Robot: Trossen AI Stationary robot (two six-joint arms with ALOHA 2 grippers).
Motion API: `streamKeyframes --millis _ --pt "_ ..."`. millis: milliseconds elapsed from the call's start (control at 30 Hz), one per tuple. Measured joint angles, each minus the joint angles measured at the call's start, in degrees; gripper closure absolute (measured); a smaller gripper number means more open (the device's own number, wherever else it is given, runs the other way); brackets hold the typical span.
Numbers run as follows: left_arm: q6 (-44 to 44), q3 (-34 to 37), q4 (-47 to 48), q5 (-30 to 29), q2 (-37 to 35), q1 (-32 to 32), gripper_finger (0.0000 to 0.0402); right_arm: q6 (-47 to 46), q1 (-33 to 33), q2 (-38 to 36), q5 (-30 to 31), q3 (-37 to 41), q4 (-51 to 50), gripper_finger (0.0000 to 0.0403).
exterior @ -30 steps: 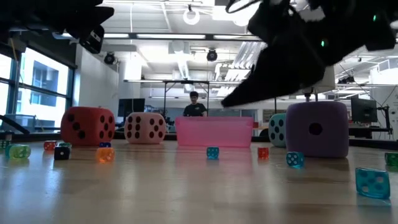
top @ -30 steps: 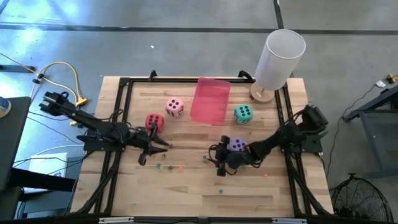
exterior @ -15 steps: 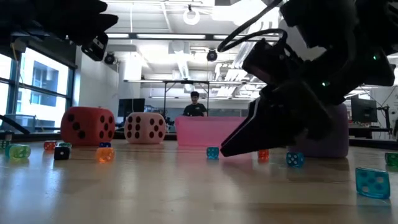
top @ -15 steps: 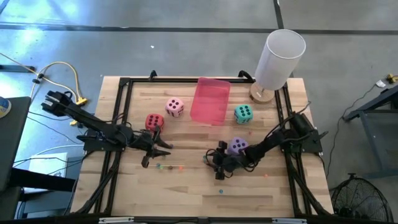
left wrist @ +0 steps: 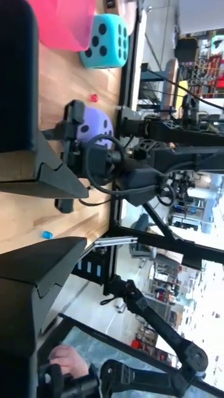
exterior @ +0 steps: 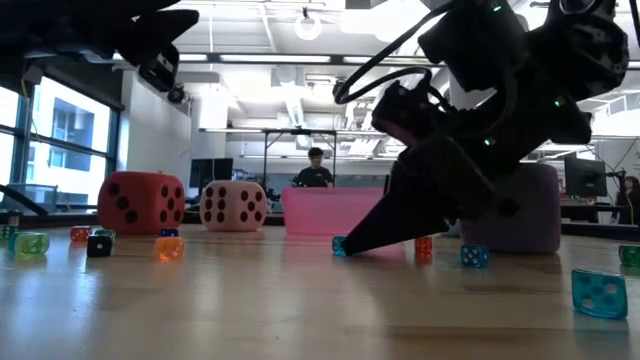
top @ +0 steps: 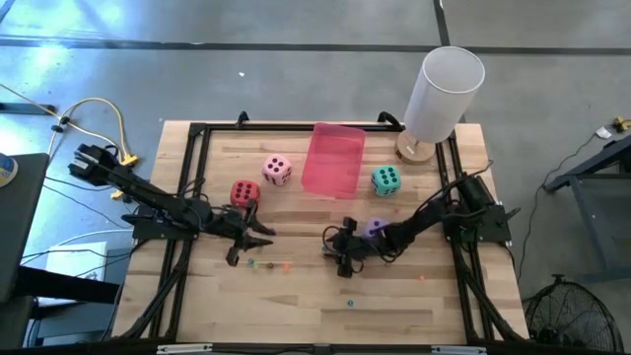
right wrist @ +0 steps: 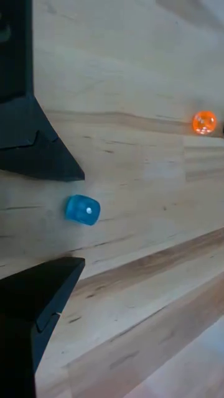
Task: Pick & Place Dice
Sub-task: Put the small blue dice into the bin
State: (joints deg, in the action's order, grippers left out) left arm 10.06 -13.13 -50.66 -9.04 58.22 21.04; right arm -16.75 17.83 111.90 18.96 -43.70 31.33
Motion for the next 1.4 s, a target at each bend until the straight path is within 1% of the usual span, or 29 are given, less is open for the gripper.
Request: streamKeyframes --millis 133,233,467,600,767,867,967,1033,1133,1167,1300,1400 --pt "-2.3 0.0 -0.4 -0.1 0.0 -1.0 0.0294 0.1 -0.8 0.0 -2.2 0.0 -0.2 0.0198" --pt "-3.2 0.0 -0.4 -0.1 0.0 -1.6 0.0294 0.3 -1.5 0.2 -3.9 -0.1 -0.6 0.0206" --pt "0.3 0.0 -0.4 0.0 0.0 -2.0 0.0294 1.6 -1.4 1.4 -3.7 -0.1 0.9 0.0232" --pt "0.3 0.0 -0.4 0.0 0.0 -1.7 0.0294 1.5 -1.0 1.5 -3.5 -0.2 0.8 0.0245" --pt "0.4 0.0 -0.4 0.0 0.0 -1.7 0.0294 1.4 -0.6 1.6 -2.9 -0.2 0.7 0.0282" --pt "0.5 0.0 -0.4 0.0 0.0 -1.7 0.0294 2.1 -1.0 1.6 -2.8 -0.2 0.7 0.0316" --pt "1.4 0.0 -0.4 0.0 0.0 -1.7 0.0294 4.5 -1.9 1.2 -4.0 -0.1 0.5 0.0354" --pt "1.6 0.0 -0.4 0.0 0.0 -1.7 0.0294 6.5 -2.9 0.4 -5.6 -0.1 -0.5 0.0372" --pt "1.6 0.0 -0.4 0.0 0.0 -2.2 0.0294 9.7 -4.3 -1.5 -6.1 0.0 -3.1 0.0373" --pt "1.6 0.0 -0.4 0.1 0.0 -2.5 0.0294 11.1 -4.7 -2.8 -5.1 0.1 -5.0 0.0373" --pt "-0.3 0.0 -0.4 0.1 0.0 -4.1 0.0294 16.3 -6.9 -8.7 2.3 0.1 -12.4 0.0373" --pt "-3.7 0.0 -0.4 0.1 0.0 -5.7 0.0294 19.2 -9.4 -14.6 0.7 0.1 -13.1 0.0373"
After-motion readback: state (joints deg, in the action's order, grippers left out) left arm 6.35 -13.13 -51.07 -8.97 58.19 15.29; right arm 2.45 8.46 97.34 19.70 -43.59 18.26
